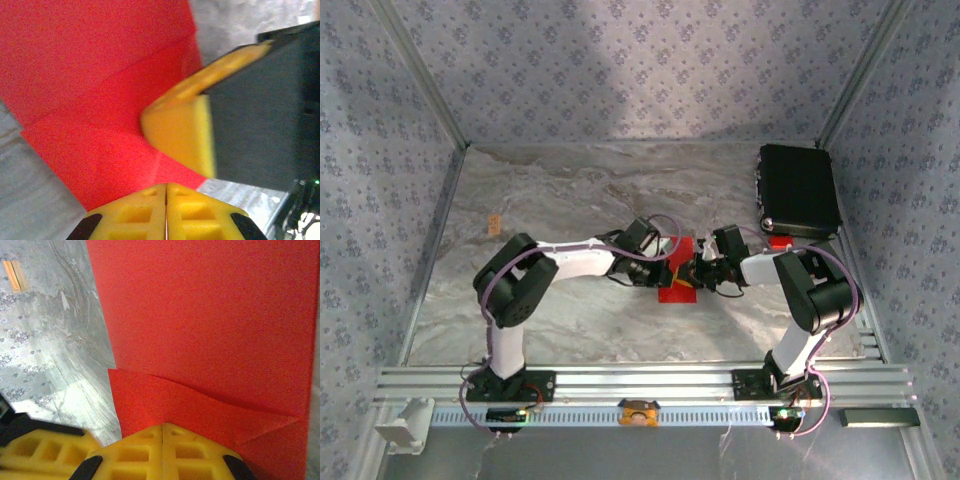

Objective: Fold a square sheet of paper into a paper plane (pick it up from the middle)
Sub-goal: Fold the triangle a second time at the center of the table.

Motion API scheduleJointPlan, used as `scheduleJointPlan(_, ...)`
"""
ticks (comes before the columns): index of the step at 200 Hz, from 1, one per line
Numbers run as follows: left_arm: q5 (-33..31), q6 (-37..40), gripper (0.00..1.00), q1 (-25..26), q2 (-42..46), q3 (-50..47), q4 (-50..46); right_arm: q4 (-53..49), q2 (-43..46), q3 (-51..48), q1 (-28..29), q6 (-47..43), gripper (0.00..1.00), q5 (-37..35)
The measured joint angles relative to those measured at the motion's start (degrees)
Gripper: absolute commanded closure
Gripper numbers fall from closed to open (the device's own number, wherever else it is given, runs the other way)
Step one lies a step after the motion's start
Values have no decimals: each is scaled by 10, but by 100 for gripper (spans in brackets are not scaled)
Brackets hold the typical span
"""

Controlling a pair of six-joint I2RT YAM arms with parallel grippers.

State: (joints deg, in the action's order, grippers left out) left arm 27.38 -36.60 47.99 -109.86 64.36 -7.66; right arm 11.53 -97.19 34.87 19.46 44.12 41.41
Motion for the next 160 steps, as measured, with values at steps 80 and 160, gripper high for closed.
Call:
scheduleJointPlan(80,-8,-1,98,0,-12,-25,34,-56,17,25,-2,-14,100,-9)
scheduleJointPlan(160,-9,-1,100,0,-10,-29,41,-55,-3,29,5,-13,100,-15)
